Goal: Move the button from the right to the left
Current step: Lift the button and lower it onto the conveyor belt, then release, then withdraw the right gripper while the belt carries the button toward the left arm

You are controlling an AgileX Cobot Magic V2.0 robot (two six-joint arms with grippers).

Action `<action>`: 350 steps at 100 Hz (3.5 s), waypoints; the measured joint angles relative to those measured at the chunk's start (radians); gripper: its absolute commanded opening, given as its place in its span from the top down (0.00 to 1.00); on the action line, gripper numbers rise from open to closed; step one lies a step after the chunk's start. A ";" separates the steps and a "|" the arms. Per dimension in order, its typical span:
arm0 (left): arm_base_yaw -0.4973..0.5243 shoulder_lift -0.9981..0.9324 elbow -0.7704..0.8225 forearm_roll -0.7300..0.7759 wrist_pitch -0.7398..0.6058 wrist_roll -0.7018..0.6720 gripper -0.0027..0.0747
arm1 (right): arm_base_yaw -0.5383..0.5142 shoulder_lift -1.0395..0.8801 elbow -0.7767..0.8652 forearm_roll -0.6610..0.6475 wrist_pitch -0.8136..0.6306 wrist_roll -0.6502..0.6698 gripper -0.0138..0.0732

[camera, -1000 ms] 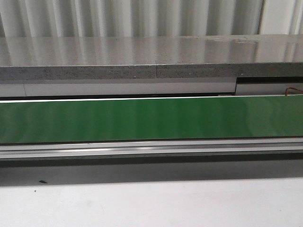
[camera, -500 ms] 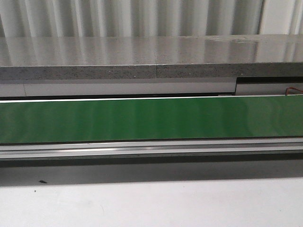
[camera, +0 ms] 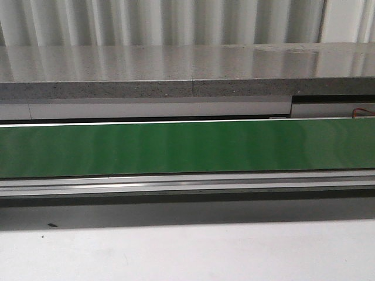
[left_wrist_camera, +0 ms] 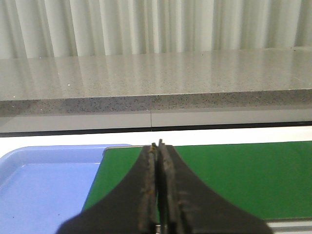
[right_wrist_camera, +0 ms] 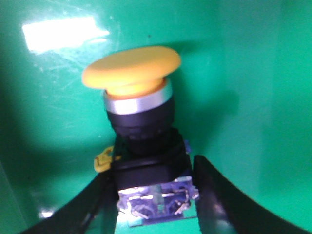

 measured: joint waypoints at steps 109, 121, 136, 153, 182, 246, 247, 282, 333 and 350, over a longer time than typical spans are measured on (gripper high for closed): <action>0.000 0.000 0.000 0.000 0.000 0.000 0.99 | 0.397 -0.298 0.038 0.026 0.169 0.370 0.59; 0.000 0.000 0.000 0.000 0.000 0.000 0.99 | 0.397 -0.254 0.038 0.025 0.157 0.381 0.54; 0.000 0.000 0.000 0.000 0.000 0.000 0.99 | 0.397 -0.247 0.038 0.025 0.145 0.382 0.34; 0.000 0.000 0.000 0.000 0.000 0.000 0.99 | 0.400 -0.249 0.038 0.025 0.137 0.382 0.29; 0.000 0.000 0.000 0.000 0.000 0.000 0.99 | 0.500 -0.394 0.085 0.025 0.077 0.371 0.30; 0.000 0.000 0.000 0.000 0.000 0.000 0.99 | 0.617 -0.924 0.498 -0.001 -0.156 0.344 0.92; 0.000 0.000 0.000 0.000 0.000 0.000 0.99 | 0.617 -0.939 0.508 -0.003 -0.159 0.344 0.92; 0.000 0.000 0.000 0.000 0.000 0.000 0.99 | 0.617 -1.351 0.763 -0.012 -0.312 0.342 0.92; 0.000 0.000 0.000 0.000 0.000 0.000 0.99 | 0.617 -1.773 0.981 -0.012 -0.340 0.342 0.92; 0.000 0.000 0.000 0.000 0.000 0.000 0.99 | 0.617 -1.780 0.983 -0.012 -0.354 0.342 0.92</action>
